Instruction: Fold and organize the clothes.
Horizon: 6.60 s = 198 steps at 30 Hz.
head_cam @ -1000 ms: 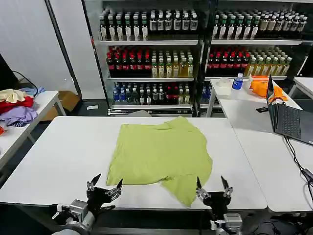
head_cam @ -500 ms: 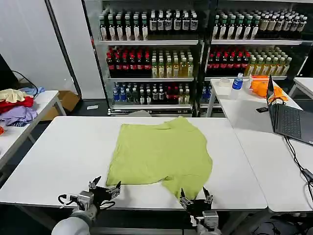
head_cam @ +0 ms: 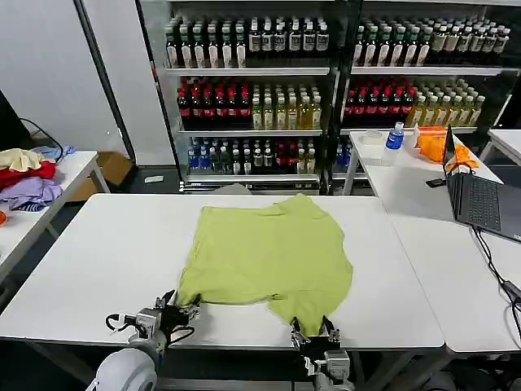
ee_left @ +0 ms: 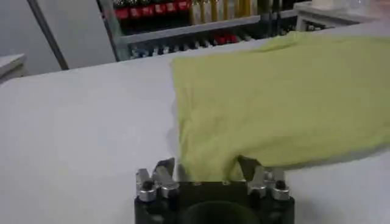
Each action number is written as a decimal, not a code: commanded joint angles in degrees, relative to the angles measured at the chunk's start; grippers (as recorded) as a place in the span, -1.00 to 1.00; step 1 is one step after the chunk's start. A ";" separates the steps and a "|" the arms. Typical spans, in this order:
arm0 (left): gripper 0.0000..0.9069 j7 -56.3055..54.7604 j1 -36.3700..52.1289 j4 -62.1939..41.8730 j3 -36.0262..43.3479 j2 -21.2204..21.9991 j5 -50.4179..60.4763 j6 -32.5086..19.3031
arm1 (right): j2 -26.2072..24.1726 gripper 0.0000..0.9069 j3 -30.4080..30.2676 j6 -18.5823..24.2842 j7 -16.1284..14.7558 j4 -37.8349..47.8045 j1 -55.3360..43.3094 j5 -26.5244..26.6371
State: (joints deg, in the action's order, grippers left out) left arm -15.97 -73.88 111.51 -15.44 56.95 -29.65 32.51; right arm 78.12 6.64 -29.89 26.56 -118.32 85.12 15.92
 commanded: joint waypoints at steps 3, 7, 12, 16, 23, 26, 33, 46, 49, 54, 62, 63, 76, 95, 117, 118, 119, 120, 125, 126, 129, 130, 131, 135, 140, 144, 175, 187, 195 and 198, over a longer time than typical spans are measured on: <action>-0.96 0.03 0.50 -1.16 0.30 -0.03 -1.49 0.56 | -0.05 -1.00 -0.28 -0.64 0.55 -0.47 0.62 1.24; -0.96 0.28 -0.06 -0.20 -0.15 -0.09 -2.61 0.54 | -0.68 -1.00 1.00 -0.36 0.06 -3.04 2.74 0.65; -0.96 1.25 -3.12 4.63 -1.40 -0.65 -3.37 0.53 | -1.77 -1.00 2.66 0.48 -0.83 -6.98 5.57 -0.90; -0.96 1.30 -6.18 9.19 -2.81 -0.99 -3.47 0.52 | -2.60 -1.00 4.67 1.17 -1.69 -11.10 7.91 -1.85; -0.96 1.00 -10.18 16.15 -5.74 -2.30 -5.23 0.52 | -4.14 -1.00 8.60 2.55 -3.54 -18.19 13.19 -3.05; -0.96 1.16 -12.48 18.82 -7.28 -3.20 -5.36 0.50 | -4.65 -1.00 10.57 2.98 -4.42 -20.65 14.38 -3.37; -0.96 1.70 -12.63 18.84 -8.03 -3.15 -5.09 -0.60 | -6.42 -1.00 13.31 3.50 -5.99 -17.66 9.25 -3.35; -0.96 3.19 -1.54 8.21 -4.01 -3.05 -5.63 -2.25 | -8.95 -1.00 13.63 2.01 -7.36 -7.33 -6.04 -0.87; -0.96 3.13 2.20 5.57 -2.55 -3.15 -6.46 -2.23 | -9.50 -1.00 12.96 1.61 -7.35 -4.28 -9.82 -0.33; -0.96 3.02 6.79 2.07 0.42 -3.01 -6.51 -2.35 | -10.28 -1.00 11.74 1.41 -7.73 -0.59 -14.21 -0.17; -0.96 2.03 10.93 -2.30 2.71 -2.42 -5.91 -2.57 | -9.48 -1.00 9.51 1.72 -8.97 6.28 -18.90 -1.60; -0.96 2.00 11.15 -2.76 2.96 -2.38 -5.67 -2.64 | -9.29 -1.00 9.35 1.90 -9.02 7.01 -19.15 -1.81; -0.96 0.61 13.52 -6.76 5.28 -0.05 -3.73 -3.13 | -6.64 -1.00 7.38 4.95 -9.82 14.19 -23.34 -6.87; 1.00 0.67 13.37 -6.07 5.30 1.96 -3.82 -4.77 | -5.99 1.00 9.15 5.24 -11.14 9.93 -18.49 -10.21; 0.51 -0.82 8.27 -7.10 1.19 2.41 -4.20 -2.87 | -5.63 1.00 15.73 -2.10 -6.16 11.64 -16.04 8.30; 0.29 -0.85 8.45 -7.41 1.41 2.47 -4.18 -2.80 | -5.60 1.00 15.41 -2.17 -6.16 12.02 -16.36 9.04; -0.13 -0.98 8.60 -7.64 1.64 2.49 -4.07 -2.84 | -5.57 0.53 15.28 -2.25 -6.15 12.26 -16.54 9.50; -0.44 -1.14 8.68 -7.89 1.87 2.57 -3.88 -2.86 | -5.49 0.53 14.70 -2.47 -6.02 12.59 -16.90 10.14; -0.84 -1.36 8.97 -8.92 2.56 2.83 -3.20 -2.91 | -5.32 -1.00 13.28 -2.93 -6.08 13.66 -17.45 10.96; -0.89 -1.35 8.96 -9.02 2.58 2.85 -3.17 -2.91 | -5.32 -1.00 13.06 -3.01 -6.09 13.81 -17.47 11.10; -0.91 -1.31 8.87 -9.17 2.64 2.78 -3.11 -2.85 | -5.28 -1.00 12.60 -3.05 -6.22 13.95 -17.43 11.25; -0.91 -1.26 8.81 -9.18 2.64 2.74 -3.11 -2.82 | -5.25 -1.00 12.51 -3.01 -6.24 13.87 -17.42 11.26; -0.91 -1.08 8.70 -9.15 2.63 2.65 -3.13 -2.76 | -5.21 -1.00 12.44 -2.89 -6.20 13.81 -17.43 11.23; -0.91 -0.67 8.37 -9.52 2.72 2.62 -2.44 -2.31 | -4.86 -1.00 11.94 -2.56 -6.11 13.31 -17.43 11.09; -0.91 -0.07 7.62 -9.26 2.72 2.51 -2.27 -1.92 | -4.71 -1.00 11.94 -2.40 -6.10 11.77 -16.43 10.15; -0.91 0.03 6.99 -8.25 2.37 2.15 -2.85 -2.11 | -5.18 -1.00 12.78 -2.41 -6.20 7.67 -13.73 9.20; 1.00 -0.51 -13.98 13.56 -7.10 -3.98 0.99 -0.81 | -6.46 1.00 22.24 -3.11 -10.33 -14.66 8.48 -2.22; 1.00 -2.75 -0.92 9.06 -8.83 -7.21 -7.06 -1.05 | -10.05 1.00 16.73 -3.26 -7.26 1.27 -17.13 5.42; 1.00 -4.08 20.22 -8.39 4.04 -4.52 -10.28 -0.69 | -8.37 1.00 9.02 -3.26 -5.81 21.82 -37.96 10.09; 1.00 -3.97 26.26 -13.86 7.91 -2.92 -10.27 -0.44 | -7.17 1.00 7.19 -3.26 -5.93 28.33 -42.22 10.60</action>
State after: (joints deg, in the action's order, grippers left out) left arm -19.36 -65.07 111.10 -16.50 52.59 -37.10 31.98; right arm 70.21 19.92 -33.12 19.58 -109.76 63.18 22.94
